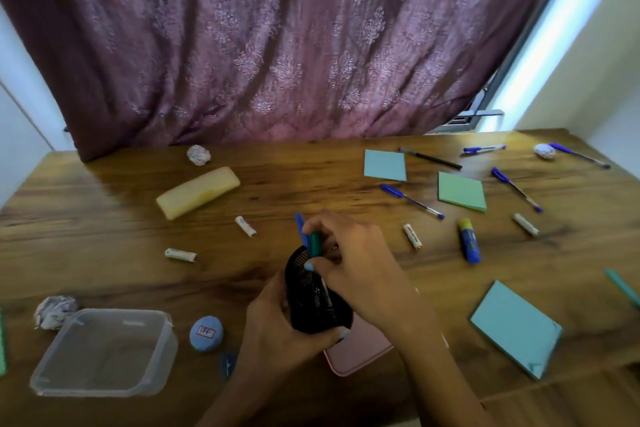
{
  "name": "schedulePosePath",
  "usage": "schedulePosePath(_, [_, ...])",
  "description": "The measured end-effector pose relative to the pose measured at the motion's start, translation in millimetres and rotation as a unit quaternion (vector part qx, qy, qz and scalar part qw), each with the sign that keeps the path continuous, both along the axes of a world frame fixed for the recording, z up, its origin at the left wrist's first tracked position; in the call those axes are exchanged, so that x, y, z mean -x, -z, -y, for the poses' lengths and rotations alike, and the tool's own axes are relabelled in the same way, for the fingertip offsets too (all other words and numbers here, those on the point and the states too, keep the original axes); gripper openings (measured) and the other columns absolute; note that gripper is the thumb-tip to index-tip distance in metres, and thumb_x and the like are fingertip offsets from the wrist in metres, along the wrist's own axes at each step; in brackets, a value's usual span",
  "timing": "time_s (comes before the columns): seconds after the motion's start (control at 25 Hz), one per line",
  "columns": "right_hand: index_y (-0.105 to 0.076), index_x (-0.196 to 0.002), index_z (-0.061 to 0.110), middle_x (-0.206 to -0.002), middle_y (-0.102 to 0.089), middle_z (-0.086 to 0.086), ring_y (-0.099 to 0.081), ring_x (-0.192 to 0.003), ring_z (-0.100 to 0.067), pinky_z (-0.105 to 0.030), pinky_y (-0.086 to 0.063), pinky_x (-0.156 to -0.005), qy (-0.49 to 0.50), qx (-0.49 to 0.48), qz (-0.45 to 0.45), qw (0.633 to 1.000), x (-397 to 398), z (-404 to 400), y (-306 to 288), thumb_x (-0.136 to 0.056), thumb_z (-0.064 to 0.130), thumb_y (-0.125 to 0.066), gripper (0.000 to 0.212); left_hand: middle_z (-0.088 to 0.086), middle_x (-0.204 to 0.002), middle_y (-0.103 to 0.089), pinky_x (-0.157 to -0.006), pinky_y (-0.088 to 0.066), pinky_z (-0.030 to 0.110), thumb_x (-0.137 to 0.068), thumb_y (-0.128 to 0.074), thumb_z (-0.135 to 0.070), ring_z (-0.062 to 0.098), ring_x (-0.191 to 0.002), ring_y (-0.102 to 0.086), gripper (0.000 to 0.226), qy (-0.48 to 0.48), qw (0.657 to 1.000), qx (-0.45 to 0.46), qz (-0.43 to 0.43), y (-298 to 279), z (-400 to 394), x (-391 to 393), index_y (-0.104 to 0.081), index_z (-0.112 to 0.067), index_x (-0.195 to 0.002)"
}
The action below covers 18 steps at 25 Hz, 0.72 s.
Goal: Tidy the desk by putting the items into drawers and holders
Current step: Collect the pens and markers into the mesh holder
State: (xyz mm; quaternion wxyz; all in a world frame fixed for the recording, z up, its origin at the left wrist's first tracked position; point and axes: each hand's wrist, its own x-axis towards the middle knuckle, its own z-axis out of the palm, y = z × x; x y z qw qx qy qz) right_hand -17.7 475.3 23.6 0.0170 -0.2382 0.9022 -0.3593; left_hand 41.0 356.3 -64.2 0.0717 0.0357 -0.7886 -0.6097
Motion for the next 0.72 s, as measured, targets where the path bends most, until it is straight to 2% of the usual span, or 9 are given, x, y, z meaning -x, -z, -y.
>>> schedulePosePath(0.12, [-0.057, -0.117, 0.028, -0.106, -0.060, 0.016, -0.057, -0.095, 0.002, -0.014, -0.050, -0.081, 0.019, 0.023, -0.019, 0.999, -7, -18, -6, -0.087, 0.022, -0.064, 0.032, -0.035, -0.099, -0.063, -0.072, -0.043, -0.001, -0.036, -0.086, -0.043, -0.020, -0.099, -0.054, 0.082, 0.017, 1.000, -0.010, 0.002, -3, -9, -1, -0.046, -0.047, -0.107])
schedulePosePath(0.24, [-0.057, -0.120, 0.028, -0.094, -0.060, 0.018, -0.059, -0.086, 0.004, -0.009, -0.049, -0.072, 0.133, 0.071, -0.028, 0.988, -4, -58, -6, -0.091, 0.018, -0.057, 0.030, -0.043, -0.101, -0.058, -0.071, -0.042, -0.002, -0.036, -0.089, -0.032, -0.020, -0.098, -0.054, 0.076, 0.030, 0.999, -0.026, 0.008, -4, -19, -1, -0.051, -0.043, -0.101])
schedulePosePath(0.28, [-0.057, -0.118, 0.026, -0.094, -0.064, 0.013, -0.061, -0.085, 0.000, -0.015, -0.052, -0.073, 0.182, 0.047, -0.032, 0.982, 0, -74, 1, -0.091, 0.015, -0.057, 0.029, -0.041, -0.102, -0.058, -0.072, -0.042, -0.001, -0.034, -0.087, -0.036, -0.018, -0.098, -0.054, 0.075, 0.031, 0.999, -0.031, 0.013, -4, -22, -2, -0.052, -0.041, -0.101])
schedulePosePath(0.36, [-0.057, -0.118, 0.022, -0.097, -0.069, 0.000, -0.064, -0.086, -0.015, -0.032, -0.054, -0.076, 0.249, -0.075, -0.005, 0.966, 6, -101, 23, -0.090, 0.014, -0.058, 0.029, -0.037, -0.103, -0.060, -0.074, -0.043, 0.000, -0.034, -0.083, -0.040, -0.015, -0.099, -0.056, 0.073, 0.035, 0.999, -0.040, 0.012, -5, -31, -3, -0.054, -0.039, -0.101])
schedulePosePath(0.44, [-0.054, -0.120, 0.021, -0.102, -0.067, -0.004, -0.063, -0.091, -0.019, -0.031, -0.052, -0.075, 0.272, -0.170, 0.075, 0.944, 8, -113, 46, -0.089, 0.020, -0.060, 0.031, -0.035, -0.098, -0.063, -0.073, -0.045, 0.001, -0.039, -0.090, -0.024, -0.014, -0.096, -0.059, 0.070, 0.039, 0.997, -0.062, 0.010, -4, -40, -4, -0.055, -0.036, -0.099])
schedulePosePath(0.52, [-0.052, -0.120, 0.022, -0.108, -0.065, -0.003, -0.061, -0.097, -0.019, -0.030, -0.050, -0.075, 0.263, -0.207, 0.133, 0.933, 4, -115, 65, -0.090, 0.029, -0.059, 0.032, -0.036, -0.092, -0.065, -0.069, -0.045, 0.001, -0.044, -0.090, -0.003, -0.015, -0.092, -0.060, 0.069, 0.046, 0.995, -0.084, 0.018, -5, -50, -4, -0.055, -0.032, -0.096])
schedulePosePath(0.64, [-0.050, -0.117, 0.023, -0.111, -0.063, -0.001, -0.061, -0.098, -0.020, -0.033, -0.052, -0.076, 0.246, -0.239, 0.118, 0.932, 2, -114, 80, -0.092, 0.028, -0.054, 0.026, -0.026, -0.097, -0.068, -0.075, -0.049, 0.006, -0.040, -0.090, -0.006, -0.007, -0.095, -0.064, 0.073, 0.047, 0.992, -0.109, 0.035, -1, -60, -2, -0.056, -0.028, -0.100])
schedulePosePath(0.72, [-0.048, -0.119, 0.023, -0.112, -0.062, -0.002, -0.061, -0.096, -0.021, -0.032, -0.051, -0.075, 0.246, -0.263, 0.099, 0.928, 4, -114, 84, -0.093, 0.025, -0.054, 0.027, -0.029, -0.094, -0.068, -0.075, -0.049, 0.006, -0.046, -0.088, 0.007, -0.010, -0.093, -0.064, 0.073, 0.046, 0.991, -0.121, 0.042, 2, -64, -1, -0.055, -0.028, -0.100])
